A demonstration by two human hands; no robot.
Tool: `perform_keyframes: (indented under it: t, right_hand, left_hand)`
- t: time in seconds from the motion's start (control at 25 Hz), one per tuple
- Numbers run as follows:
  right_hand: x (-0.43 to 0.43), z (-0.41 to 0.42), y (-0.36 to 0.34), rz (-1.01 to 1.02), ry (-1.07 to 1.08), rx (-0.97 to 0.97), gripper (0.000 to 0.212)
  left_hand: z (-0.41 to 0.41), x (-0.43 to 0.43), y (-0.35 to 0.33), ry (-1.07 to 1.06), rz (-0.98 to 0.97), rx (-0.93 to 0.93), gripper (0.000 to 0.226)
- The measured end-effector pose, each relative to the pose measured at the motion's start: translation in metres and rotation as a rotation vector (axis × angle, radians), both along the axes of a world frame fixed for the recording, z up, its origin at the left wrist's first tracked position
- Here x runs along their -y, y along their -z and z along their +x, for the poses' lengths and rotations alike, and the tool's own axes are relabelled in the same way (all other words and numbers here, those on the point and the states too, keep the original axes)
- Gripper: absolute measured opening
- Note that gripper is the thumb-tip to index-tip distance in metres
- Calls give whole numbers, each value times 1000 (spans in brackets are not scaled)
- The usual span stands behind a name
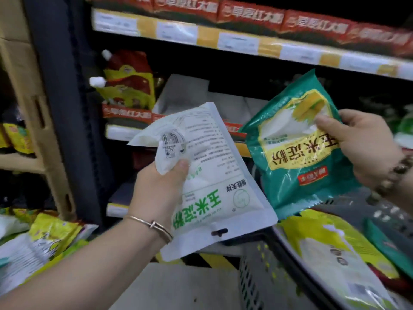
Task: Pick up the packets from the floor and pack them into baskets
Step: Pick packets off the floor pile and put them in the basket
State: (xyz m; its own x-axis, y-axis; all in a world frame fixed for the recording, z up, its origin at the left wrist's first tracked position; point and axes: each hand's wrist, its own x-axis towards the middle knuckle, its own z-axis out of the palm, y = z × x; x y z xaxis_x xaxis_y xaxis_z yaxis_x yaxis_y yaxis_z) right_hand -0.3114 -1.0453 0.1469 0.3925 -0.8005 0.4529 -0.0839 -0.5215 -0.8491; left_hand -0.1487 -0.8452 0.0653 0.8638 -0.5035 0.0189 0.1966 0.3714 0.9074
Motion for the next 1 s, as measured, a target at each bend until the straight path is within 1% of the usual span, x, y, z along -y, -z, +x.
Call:
perform_keyframes:
  t: [0.12,0.2,0.24,0.32,0.4,0.48,0.56,0.6,0.64,0.68,0.72,0.76,0.84,0.92,1.0]
  right_hand:
    - [49,-47,1,36,118,-21,27]
    - [77,-73,7,81,172,-55,33]
    - [89,-83,14,108,193,-86,33]
    - [113,-101,34,158,251,-168,35]
    - [137,-111,60,202,304,-299,44]
    - [156,-113,83,272,352,-416,48]
    - [169,-107,105,319,341,-549,46]
    - [174,-104,116,324,326,-630,43]
    - [177,-101,127,323,319,-705,38]
    - [180,-98,137,340,321,-743,34]
    - [183,-98,148,354,320,-760,29]
    - [188,-98,158,369,330,-749,28]
    - [193,-99,172,371,347,-761,36]
    - [196,-98,179,347,343,-800,38]
    - [196,-97,175,278,314,-859,36]
  left_hand:
    - [-23,52,-20,112,-20,-20,18]
    - [-39,91,-25,150,41,22,13]
    - [-46,109,-25,160,106,74,12]
    - [-65,148,-18,187,285,197,15]
    - [-80,179,-7,219,488,319,17]
    - [-89,202,3,291,733,428,11]
    - [-88,218,15,345,948,511,29]
    - [-86,224,20,365,1028,583,29]
    - [-83,230,26,375,1110,713,22]
    - [-80,231,28,412,1255,949,17]
    - [-79,233,32,459,1378,1117,25]
    - [-80,235,36,554,1436,1166,32]
    - [-82,234,46,627,1513,1172,37]
    - [-81,239,50,801,1689,1372,39]
    - [-82,244,56,849,1795,1311,40]
